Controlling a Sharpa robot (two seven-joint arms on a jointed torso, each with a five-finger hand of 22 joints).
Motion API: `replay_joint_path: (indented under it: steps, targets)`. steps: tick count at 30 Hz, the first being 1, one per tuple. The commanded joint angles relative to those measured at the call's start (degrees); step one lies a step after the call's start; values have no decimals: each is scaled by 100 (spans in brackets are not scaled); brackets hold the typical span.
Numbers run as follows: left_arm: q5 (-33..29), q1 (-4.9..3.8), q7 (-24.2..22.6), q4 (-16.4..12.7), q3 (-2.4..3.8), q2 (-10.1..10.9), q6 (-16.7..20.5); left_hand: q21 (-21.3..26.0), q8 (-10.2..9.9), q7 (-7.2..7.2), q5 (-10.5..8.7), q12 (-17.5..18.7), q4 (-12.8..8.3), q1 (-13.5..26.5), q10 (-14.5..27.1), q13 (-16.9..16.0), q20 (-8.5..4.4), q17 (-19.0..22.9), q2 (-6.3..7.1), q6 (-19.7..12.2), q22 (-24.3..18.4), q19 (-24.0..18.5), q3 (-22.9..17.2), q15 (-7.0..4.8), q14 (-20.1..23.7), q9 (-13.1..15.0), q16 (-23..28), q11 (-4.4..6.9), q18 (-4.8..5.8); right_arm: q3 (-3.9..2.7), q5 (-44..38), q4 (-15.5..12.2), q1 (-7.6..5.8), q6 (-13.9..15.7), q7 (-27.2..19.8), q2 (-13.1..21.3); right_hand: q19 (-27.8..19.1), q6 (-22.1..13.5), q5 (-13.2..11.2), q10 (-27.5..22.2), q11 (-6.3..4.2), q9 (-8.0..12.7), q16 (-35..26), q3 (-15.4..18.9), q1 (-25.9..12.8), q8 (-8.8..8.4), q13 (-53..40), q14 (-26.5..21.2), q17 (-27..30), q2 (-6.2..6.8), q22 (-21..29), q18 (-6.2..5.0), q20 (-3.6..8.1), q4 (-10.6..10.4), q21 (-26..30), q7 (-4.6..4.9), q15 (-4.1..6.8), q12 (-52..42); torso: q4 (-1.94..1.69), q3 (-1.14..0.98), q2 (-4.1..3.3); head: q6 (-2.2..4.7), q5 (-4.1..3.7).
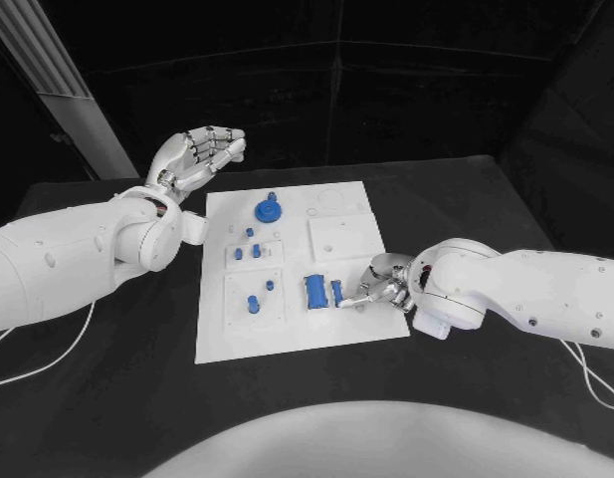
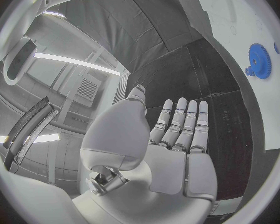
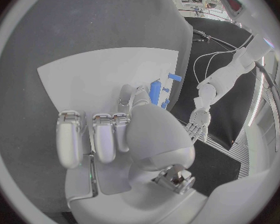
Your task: Assemble the parts on the task board
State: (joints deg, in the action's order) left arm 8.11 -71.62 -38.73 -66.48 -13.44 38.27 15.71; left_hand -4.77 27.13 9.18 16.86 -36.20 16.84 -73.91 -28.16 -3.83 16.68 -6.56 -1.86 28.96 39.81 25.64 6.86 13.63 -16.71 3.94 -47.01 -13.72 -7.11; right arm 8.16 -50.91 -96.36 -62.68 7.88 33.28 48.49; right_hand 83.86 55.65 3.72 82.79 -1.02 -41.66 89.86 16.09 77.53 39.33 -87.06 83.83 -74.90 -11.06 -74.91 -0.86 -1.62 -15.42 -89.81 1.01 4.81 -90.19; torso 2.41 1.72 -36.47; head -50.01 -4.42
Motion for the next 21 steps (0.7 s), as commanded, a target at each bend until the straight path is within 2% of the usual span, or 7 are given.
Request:
replay_joint_path:
  steps: [1,7,11,13,17,19,21]
  targets:
    - [-10,-8,-825,-6,3,-6,-49,31,35,684,35,-19,-9,2,45,9,0,5,-63,-22,-6,-25,37,-10,-9,-8,-20,-13,95,-1,9,18,-7,-143,60,-15,614,-3,34,721,-148,-8,14,-37,413,-32,-294,617,-1510,-429,-1509,86,35,-3,-19,-24,33,19,0,2,0,1,-2]
    - [-10,-8,-823,-4,3,-5,-49,31,35,684,35,-19,-9,2,45,9,0,5,-63,-22,-6,-25,37,-10,-9,-8,-20,-13,95,-1,9,7,-7,-128,36,-11,614,-10,68,721,-146,-18,14,-48,450,-49,-294,617,-1510,-425,-1509,86,34,8,-19,-22,31,19,0,-2,2,1,2]
    - [-10,-8,-826,-10,3,1,-49,31,35,684,35,-19,-9,2,45,9,0,5,-63,-22,-6,-25,37,-10,-9,-8,-20,-13,95,-1,38,-79,-7,202,-308,65,614,-6,64,721,-141,-37,14,-9,463,-60,-294,617,-1510,-340,-1509,86,31,15,-19,-16,29,19,1,-6,-5,1,28]
    - [-10,-8,-830,-12,3,5,-49,31,35,684,35,-19,-9,2,45,9,0,5,-63,-22,-6,-25,37,-10,-9,-8,-20,-13,95,-1,90,-151,-7,532,-693,146,614,3,44,721,-135,-54,14,45,423,-68,-294,617,-1510,-264,-1509,86,29,-14,-19,-9,28,19,5,-7,-4,1,51]
    - [-10,-7,-841,-11,3,7,-46,31,37,684,35,-23,-9,0,48,10,0,13,-66,-23,-5,-24,42,-10,-9,-9,-23,-13,95,-5,280,-313,-9,1398,-1584,340,614,-12,6,721,-117,-87,14,178,300,-97,-294,617,-1510,-71,-1509,86,28,-64,-19,13,30,19,15,-6,6,1,69]
    - [-10,-3,-850,-7,3,-1,-41,31,37,684,35,-23,-9,0,48,10,0,13,-66,-23,-4,-24,42,-10,-9,-9,-23,-13,95,-8,521,-387,-28,1940,-2232,443,614,-39,9,721,-105,-86,14,209,263,-128,-294,617,-1510,-22,-1509,86,32,-69,-19,25,34,19,7,0,11,1,59]
    - [-10,4,-867,-10,3,-13,-38,30,37,684,35,-23,-9,0,48,10,0,14,-66,-24,1,-21,43,-10,-9,-9,-24,-13,95,-10,869,-416,-82,2444,-2937,500,614,-139,31,721,-74,-31,14,238,216,-252,-294,617,-1510,7,-1509,86,31,-82,-19,68,33,19,-9,1,11,1,49]
